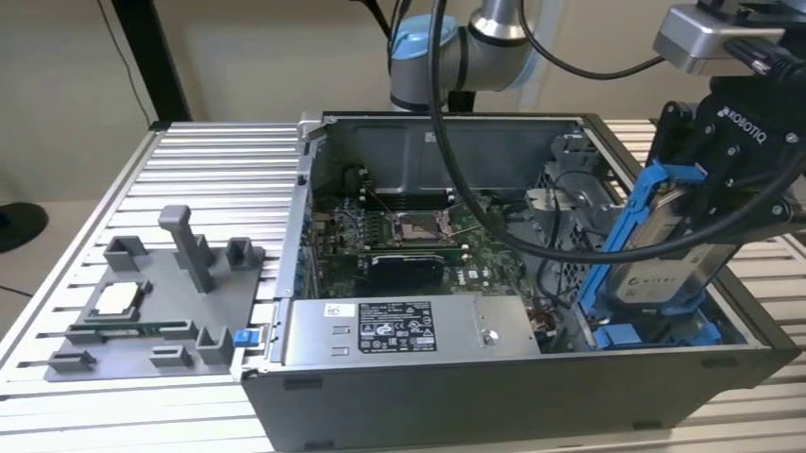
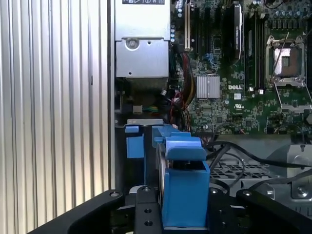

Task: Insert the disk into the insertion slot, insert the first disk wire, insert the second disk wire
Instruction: 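Insert the disk into the insertion slot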

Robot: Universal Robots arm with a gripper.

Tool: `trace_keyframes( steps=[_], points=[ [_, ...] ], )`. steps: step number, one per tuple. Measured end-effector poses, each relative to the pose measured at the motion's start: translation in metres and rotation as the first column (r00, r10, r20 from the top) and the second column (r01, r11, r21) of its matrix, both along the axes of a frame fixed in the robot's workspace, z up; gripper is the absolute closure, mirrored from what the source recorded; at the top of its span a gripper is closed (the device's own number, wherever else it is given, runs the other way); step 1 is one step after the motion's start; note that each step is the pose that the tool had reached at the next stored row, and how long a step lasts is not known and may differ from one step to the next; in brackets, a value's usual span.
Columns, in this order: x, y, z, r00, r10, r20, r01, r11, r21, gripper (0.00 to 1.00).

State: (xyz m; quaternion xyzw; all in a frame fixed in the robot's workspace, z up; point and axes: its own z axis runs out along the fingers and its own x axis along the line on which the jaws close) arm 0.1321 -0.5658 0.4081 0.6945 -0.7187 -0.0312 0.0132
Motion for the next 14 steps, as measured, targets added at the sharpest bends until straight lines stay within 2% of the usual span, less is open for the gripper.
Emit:
trace_keyframes(
  steps=[5, 11, 14],
  points=[
    [0.0065, -0.0033, 0.0001, 1.0000, 0.000, -0.0046, 0.000, 1.0000, 0.0036, 1.00],
    [0.0083, -0.0038, 0.0035, 0.9999, 0.000, -0.0103, 0.000, 1.0000, 0.0032, 1.00],
    [0.0086, -0.0038, 0.0043, 0.9999, 0.000, -0.0105, 0.000, 1.0000, 0.0032, 1.00]
  ],
)
